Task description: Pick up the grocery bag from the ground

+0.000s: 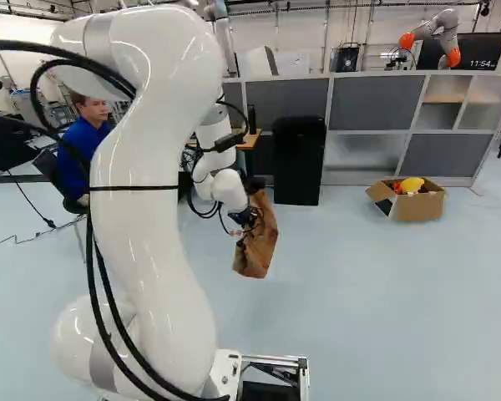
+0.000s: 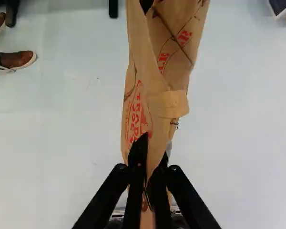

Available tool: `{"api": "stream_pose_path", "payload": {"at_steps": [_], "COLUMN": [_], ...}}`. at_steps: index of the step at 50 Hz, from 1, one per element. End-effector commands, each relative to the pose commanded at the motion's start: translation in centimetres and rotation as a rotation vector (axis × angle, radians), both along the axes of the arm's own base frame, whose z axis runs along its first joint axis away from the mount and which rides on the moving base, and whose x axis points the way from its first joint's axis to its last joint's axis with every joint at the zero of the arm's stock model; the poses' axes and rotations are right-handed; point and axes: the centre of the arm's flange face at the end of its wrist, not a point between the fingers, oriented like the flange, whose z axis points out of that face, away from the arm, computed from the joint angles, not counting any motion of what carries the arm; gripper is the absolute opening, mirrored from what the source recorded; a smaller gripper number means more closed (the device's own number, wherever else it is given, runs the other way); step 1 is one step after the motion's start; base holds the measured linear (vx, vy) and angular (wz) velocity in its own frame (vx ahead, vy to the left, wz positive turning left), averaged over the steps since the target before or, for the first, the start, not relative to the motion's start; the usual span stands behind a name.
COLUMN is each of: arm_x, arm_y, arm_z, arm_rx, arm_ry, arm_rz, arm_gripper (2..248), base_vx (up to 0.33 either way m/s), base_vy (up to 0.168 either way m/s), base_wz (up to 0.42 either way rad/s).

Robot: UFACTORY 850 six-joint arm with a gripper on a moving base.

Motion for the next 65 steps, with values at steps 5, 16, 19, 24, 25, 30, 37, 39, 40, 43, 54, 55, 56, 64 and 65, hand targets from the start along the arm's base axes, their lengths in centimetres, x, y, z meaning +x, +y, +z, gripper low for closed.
{"api": "stream_pose_path", "payload": {"at_steps": [5, 16, 19, 24, 25, 30, 37, 39, 40, 43, 54, 55, 56, 64, 65], "arm_x": [-0.4, -1.2, -1.4, -1.4, -1.4, -1.5, -1.7, -1.8, -1.8, -2.0, -2.8, -2.9, -3.0, -3.9, -4.0], "arm_y": [0.0, 0.1, 0.1, 0.1, 0.1, 0.1, 0.1, 0.2, 0.2, 0.2, 0.4, 0.4, 0.4, 0.6, 0.6], "arm_z": [1.3, 3.8, 4.2, 4.4, 4.4, 4.4, 4.5, 4.6, 4.6, 4.7, 5.1, 5.1, 5.2, 5.6, 5.7], "arm_rx": [-0.001, -0.004, -0.004, -0.005, -0.005, -0.005, -0.006, -0.006, -0.006, -0.007, -0.01, -0.01, -0.011, -0.014, -0.014], "arm_ry": [-0.021, -0.065, -0.072, -0.075, -0.075, -0.077, -0.085, -0.088, -0.09, -0.096, -0.126, -0.13, -0.133, -0.165, -0.169], "arm_rz": [0.0, 0.0, 0.0, 0.0, 0.0, 0.0, 0.001, 0.002, 0.002, 0.003, 0.007, 0.007, 0.007, 0.011, 0.012], "arm_gripper": [21, 21, 21, 21, 21, 21, 21, 21, 21, 21, 21, 21, 21, 21, 21], "base_vx": [0.0, 0.0, 0.0, 0.0, 0.0, 0.0, 0.0, 0.0, 0.0, 0.0, 0.0, 0.0, 0.0, 0.0, 0.0], "base_vy": [0.0, 0.0, 0.0, 0.0, 0.0, 0.0, 0.0, 0.0, 0.0, 0.0, 0.0, 0.0, 0.0, 0.0, 0.0], "base_wz": [0.0, 0.0, 0.0, 0.0, 0.0, 0.0, 0.0, 0.0, 0.0, 0.0, 0.0, 0.0, 0.0, 0.0, 0.0]}}
